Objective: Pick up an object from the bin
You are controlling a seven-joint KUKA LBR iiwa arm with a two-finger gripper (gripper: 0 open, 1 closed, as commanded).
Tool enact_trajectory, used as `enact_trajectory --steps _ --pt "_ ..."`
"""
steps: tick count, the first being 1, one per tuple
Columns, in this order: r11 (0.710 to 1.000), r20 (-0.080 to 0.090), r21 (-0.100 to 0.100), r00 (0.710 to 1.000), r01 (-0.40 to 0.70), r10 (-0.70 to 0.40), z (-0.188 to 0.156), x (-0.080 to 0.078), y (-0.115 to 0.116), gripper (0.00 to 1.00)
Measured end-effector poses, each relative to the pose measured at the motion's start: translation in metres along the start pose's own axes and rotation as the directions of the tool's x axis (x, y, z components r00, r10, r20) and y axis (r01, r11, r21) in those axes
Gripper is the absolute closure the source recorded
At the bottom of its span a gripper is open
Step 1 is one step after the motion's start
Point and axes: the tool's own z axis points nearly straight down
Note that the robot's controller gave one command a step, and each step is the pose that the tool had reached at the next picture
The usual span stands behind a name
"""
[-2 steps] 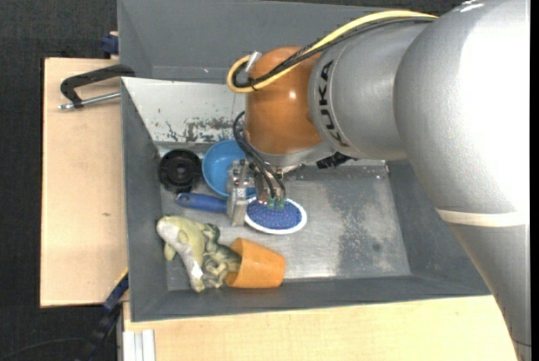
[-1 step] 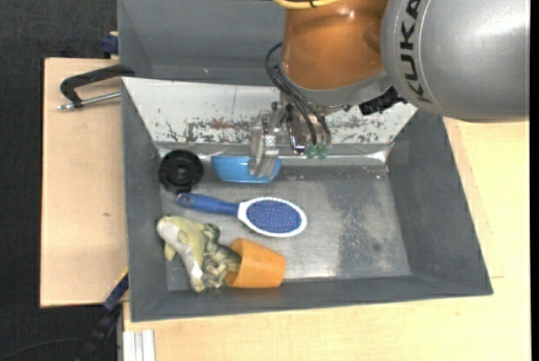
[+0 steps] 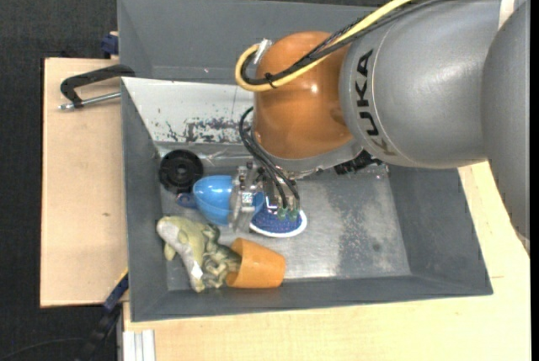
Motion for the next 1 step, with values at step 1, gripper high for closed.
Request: enact_trajectory --steps 1 --pt "0.990 0.003 -0.001 0.990 -0.138 0.138 0.0579 0.0034 0.0652 1.00"
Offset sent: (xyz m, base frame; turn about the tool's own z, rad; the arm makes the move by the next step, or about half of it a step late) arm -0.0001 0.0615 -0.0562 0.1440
